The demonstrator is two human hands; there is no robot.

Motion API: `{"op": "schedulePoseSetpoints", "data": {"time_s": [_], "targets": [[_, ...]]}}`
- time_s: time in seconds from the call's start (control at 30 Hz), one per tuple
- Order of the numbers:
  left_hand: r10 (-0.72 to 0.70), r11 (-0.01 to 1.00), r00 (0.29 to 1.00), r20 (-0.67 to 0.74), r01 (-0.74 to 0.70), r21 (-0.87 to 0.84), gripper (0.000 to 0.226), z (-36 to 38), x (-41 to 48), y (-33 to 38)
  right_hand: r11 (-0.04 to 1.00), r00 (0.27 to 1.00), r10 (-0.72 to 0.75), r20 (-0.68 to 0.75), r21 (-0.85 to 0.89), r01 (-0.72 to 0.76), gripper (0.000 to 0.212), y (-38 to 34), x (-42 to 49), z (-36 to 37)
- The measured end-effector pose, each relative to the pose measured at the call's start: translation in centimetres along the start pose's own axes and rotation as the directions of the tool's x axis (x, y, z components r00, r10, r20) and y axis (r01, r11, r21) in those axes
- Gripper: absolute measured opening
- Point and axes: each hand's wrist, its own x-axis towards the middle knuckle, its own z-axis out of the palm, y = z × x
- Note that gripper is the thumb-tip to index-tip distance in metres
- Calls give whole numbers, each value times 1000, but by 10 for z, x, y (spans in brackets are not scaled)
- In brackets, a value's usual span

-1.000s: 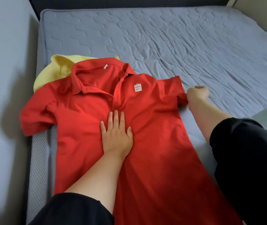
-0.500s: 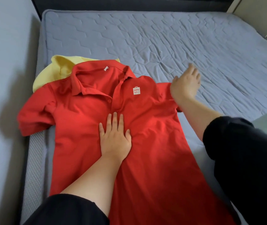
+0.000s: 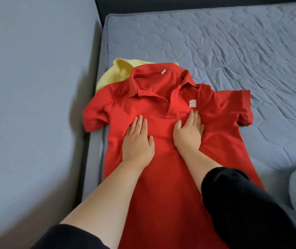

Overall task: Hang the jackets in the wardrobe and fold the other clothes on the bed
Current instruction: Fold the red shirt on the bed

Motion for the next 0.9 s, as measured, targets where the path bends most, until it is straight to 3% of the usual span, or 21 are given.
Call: {"op": "schedulePoseSetpoints", "data": {"time_s": [0.13,0.2,0.23,0.3,0.37,0.4,0.43,0.47,0.6,0.67,0.73,0.77,0.83,0.87,0.9], "targets": [[-134,990,984,-118,128,-56,62,-10,-7,-9,989,997,-66,-43,-137,59,67,5,-3,8],[-335,917,920,-202,269,-296,63,-17,-8,-13,988,996,-74,-58,-141,66,67,4,-3,10],[-471,811,857,-209,328,-485,61,-22,-5,-15,988,995,-76,-63,-141,66,66,3,-3,10],[-732,466,675,-94,394,-792,54,-37,7,-21,987,994,-82,-75,-147,70,65,4,-3,11],[-888,47,431,161,434,-900,45,-51,24,-35,985,993,-84,-81,-156,71,64,4,-3,12],[-886,-153,342,314,424,-893,39,-57,32,-43,985,993,-84,-85,-161,69,64,4,-3,12],[-836,-310,322,445,391,-866,32,-62,37,-52,983,992,-85,-88,-167,69,64,4,-2,12],[-772,-411,347,532,366,-835,25,-66,40,-59,983,992,-86,-91,-173,69,63,4,-2,12],[-627,-543,408,664,382,-747,18,-77,46,-81,981,993,-84,-88,-182,67,62,2,-3,12],[-624,-516,420,659,412,-751,13,-81,53,-88,981,993,-80,-86,-184,63,62,0,-4,11],[-688,-370,458,563,446,-815,17,-91,61,-92,981,992,-81,-94,-186,62,61,0,-5,9],[-767,-184,485,421,463,-867,13,-97,66,-94,980,992,-83,-97,-188,64,61,-1,-5,9],[-836,379,542,-87,454,-806,19,-110,74,-103,980,992,-82,-99,-188,62,61,-1,-5,10],[-763,590,576,-294,432,-682,25,-122,75,-106,980,992,-81,-101,-188,61,61,-1,-4,10],[-690,699,604,-399,412,-585,29,-132,77,-106,980,991,-82,-105,-188,61,61,0,-4,11]]}}
